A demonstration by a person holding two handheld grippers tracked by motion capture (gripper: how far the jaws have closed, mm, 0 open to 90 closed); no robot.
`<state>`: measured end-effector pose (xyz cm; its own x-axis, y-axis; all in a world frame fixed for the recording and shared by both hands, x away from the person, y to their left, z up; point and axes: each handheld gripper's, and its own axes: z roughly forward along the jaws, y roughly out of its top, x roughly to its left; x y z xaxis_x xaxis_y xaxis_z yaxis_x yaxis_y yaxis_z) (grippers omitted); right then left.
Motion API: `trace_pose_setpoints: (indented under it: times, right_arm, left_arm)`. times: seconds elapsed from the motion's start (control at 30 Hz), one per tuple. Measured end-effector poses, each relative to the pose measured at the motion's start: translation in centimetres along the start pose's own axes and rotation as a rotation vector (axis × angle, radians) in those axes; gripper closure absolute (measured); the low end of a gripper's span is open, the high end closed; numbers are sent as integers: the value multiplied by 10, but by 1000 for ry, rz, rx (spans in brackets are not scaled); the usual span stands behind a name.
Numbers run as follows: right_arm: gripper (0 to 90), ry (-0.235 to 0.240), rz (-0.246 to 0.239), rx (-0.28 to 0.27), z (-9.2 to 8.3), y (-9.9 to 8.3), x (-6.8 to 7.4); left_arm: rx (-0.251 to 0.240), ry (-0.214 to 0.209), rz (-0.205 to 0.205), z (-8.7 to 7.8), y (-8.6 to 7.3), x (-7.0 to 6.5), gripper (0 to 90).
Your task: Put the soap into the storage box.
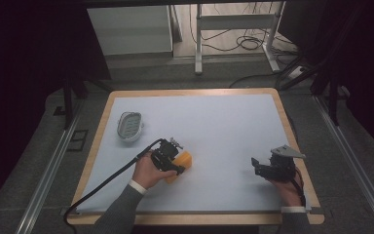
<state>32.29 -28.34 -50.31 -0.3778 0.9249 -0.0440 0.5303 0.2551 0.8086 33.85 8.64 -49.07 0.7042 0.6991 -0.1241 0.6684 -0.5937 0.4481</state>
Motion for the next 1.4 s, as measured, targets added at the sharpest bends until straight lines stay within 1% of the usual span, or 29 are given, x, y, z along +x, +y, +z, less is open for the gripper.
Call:
trace_pose_setpoints:
  times: [0.03, 0.1, 0.17, 0.2, 0.23, 0.37, 0.63, 0.73, 0.87, 0.97, 1.13, 1.4]
  right_arm:
    - [158, -2, -1, 1, 0, 0, 0]
    - [158, -3, -2, 3, 0, 0, 0]
    - [158, -4, -3, 2, 0, 0, 0]
    - [158, -4, -3, 2, 0, 0, 0]
    - [158, -6, -1, 4, 1, -1, 0]
    - [158, -8, -5, 9, 1, -1, -1]
    - [158, -8, -8, 9, 1, -1, 0]
    - [158, -6, -9, 6, 1, -1, 0]
    - [158, -13, -9, 9, 1, -1, -1]
    - [158, -14, -7, 10, 1, -1, -1]
    - [158, -14, -7, 9, 1, -1, -1]
    - [158, -18, -7, 11, 1, -1, -1]
  left_arm:
    - [11, 1, 7, 2, 0, 0, 519]
    - [11, -11, 9, 4, 0, -1, 563]
    - [1, 3, 12, 3, -1, -2, 580]
    - [1, 3, 12, 3, -1, -2, 589]
    - [-5, 16, 13, 2, -1, -2, 600]
    - [-6, 17, 21, 2, -2, -2, 606]
    - [-2, 5, 24, 0, -2, 0, 609]
    - [-3, 3, 21, -2, -3, 2, 609]
    - [-17, 3, 11, -7, -4, 6, 609]
    - [-36, -2, -4, -12, -6, 11, 609]
    - [-49, -3, -17, -16, -7, 15, 609]
    - [-68, 12, -33, -27, -8, 25, 609]
